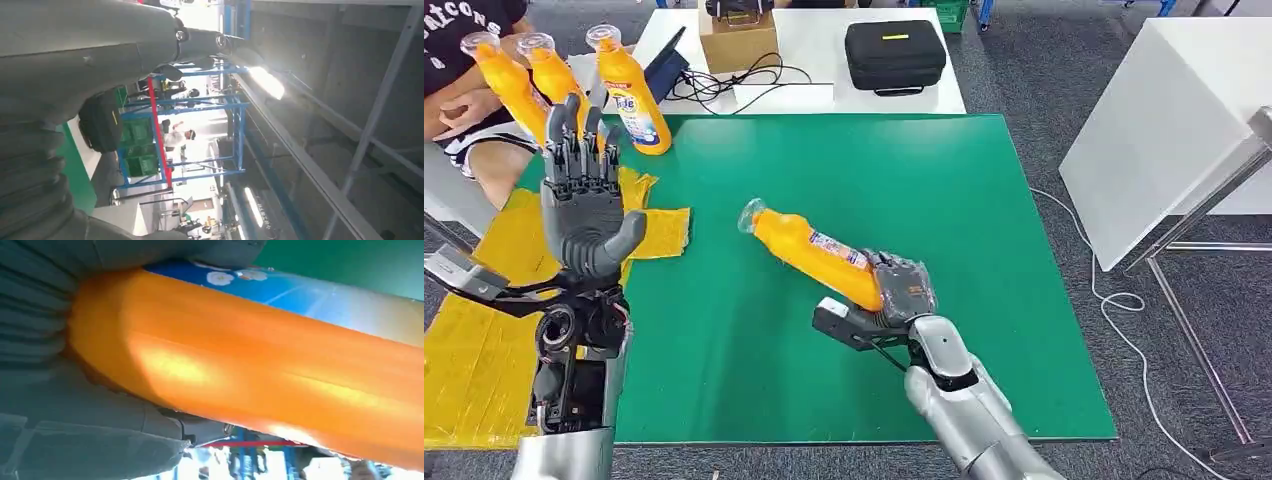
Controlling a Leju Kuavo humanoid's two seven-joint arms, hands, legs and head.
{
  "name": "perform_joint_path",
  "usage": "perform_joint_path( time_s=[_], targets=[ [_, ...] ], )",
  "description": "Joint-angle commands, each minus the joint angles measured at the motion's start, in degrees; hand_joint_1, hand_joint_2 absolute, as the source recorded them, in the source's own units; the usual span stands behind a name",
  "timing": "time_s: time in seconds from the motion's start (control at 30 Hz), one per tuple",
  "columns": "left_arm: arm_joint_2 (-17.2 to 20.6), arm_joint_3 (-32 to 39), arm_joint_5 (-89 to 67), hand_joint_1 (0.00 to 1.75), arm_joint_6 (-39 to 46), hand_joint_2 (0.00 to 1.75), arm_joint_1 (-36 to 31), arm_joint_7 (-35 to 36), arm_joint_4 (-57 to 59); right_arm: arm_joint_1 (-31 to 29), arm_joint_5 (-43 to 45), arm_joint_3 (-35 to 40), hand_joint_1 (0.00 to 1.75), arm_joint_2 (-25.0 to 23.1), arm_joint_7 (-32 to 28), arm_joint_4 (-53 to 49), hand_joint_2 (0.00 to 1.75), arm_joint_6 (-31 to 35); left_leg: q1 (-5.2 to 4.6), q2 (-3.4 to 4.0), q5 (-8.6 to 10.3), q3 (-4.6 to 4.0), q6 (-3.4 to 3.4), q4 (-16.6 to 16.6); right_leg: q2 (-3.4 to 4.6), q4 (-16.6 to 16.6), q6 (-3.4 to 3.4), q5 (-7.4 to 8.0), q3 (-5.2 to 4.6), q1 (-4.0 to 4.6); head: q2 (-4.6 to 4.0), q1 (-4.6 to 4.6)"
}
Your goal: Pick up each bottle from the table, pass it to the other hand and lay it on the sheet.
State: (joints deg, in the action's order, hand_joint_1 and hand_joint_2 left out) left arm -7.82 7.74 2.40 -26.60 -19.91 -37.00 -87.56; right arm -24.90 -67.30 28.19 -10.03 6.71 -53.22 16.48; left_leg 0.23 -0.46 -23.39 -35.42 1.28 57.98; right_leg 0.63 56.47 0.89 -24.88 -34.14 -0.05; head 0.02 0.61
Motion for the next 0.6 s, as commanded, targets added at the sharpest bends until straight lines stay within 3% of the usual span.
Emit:
perform_joint_path(
  time_s=[0.03, 0.07, 0.23, 0.4, 0.43, 0.53, 0.6],
  targets=[
    [-0.7, 0.8, -0.5, 0.00, 0.5, 1.75, -1.5, 2.7, 1.1, -0.3, 1.5, -5.3, 1.75, 1.1, -1.2, -2.9, 1.75, 3.1, 0.03, -0.02, -0.15, 0.39, -0.09, 0.0, -0.15, 0.0, 0.02, -0.17, 0.43, 0.04, 0.00, 0.00],
    [-0.7, 0.3, -0.8, 0.00, 0.7, 1.75, -1.7, 3.1, 1.4, 0.0, 1.7, -5.8, 1.75, 1.3, -1.1, -3.6, 1.75, 3.1, -0.01, -0.07, -0.03, 0.09, -0.04, 0.0, -0.12, 0.0, 0.01, -0.06, 0.11, 0.00, 0.00, 0.02],
    [-0.6, -1.4, 0.3, 0.00, 2.1, 1.75, -3.3, 8.1, 2.6, 1.4, 2.9, -8.3, 1.75, 0.8, -3.3, -6.3, 1.75, 7.9, 0.04, -0.15, -0.08, 0.19, -0.05, 0.0, -0.24, 0.0, 0.02, -0.13, 0.24, 0.05, 0.00, 0.00],
    [-0.6, -1.6, 0.4, 0.00, 2.1, 1.75, -3.6, 8.3, 2.9, 1.4, 2.9, -8.4, 1.75, 0.8, -3.3, -6.4, 1.75, 7.7, 0.02, -0.11, -0.07, 0.19, -0.04, 0.0, -0.19, 0.0, 0.02, -0.11, 0.21, 0.03, 0.00, 0.02],
    [-0.5, -1.5, 1.3, 0.00, 2.1, 1.75, -3.6, 9.7, 3.4, 1.5, 3.0, -8.6, 1.75, 0.6, -3.7, -6.6, 1.75, 9.1, 0.02, -0.08, -0.05, 0.13, -0.03, 0.0, -0.15, 0.0, 0.02, -0.07, 0.14, 0.02, 0.00, 0.00],
    [0.1, -4.5, 2.1, 0.00, 6.0, 1.75, -6.6, 22.6, 11.6, 1.7, 4.3, -9.6, 1.75, -0.4, -7.5, -5.9, 1.75, 16.0, 0.03, -0.14, -0.10, 0.30, -0.07, 0.0, -0.25, 0.0, 0.03, -0.15, 0.34, 0.04, 0.00, 0.00],
    [0.4, -7.4, 1.3, 0.00, 7.0, 1.75, -9.2, 21.8, 17.6, 1.7, 7.1, -9.4, 1.75, -0.9, -11.4, -5.7, 1.75, 18.9, -0.01, -0.28, 0.02, 0.15, -0.04, 0.0, -0.35, 0.0, 0.02, -0.09, 0.19, -0.01, 0.00, 0.02]
  ],
)
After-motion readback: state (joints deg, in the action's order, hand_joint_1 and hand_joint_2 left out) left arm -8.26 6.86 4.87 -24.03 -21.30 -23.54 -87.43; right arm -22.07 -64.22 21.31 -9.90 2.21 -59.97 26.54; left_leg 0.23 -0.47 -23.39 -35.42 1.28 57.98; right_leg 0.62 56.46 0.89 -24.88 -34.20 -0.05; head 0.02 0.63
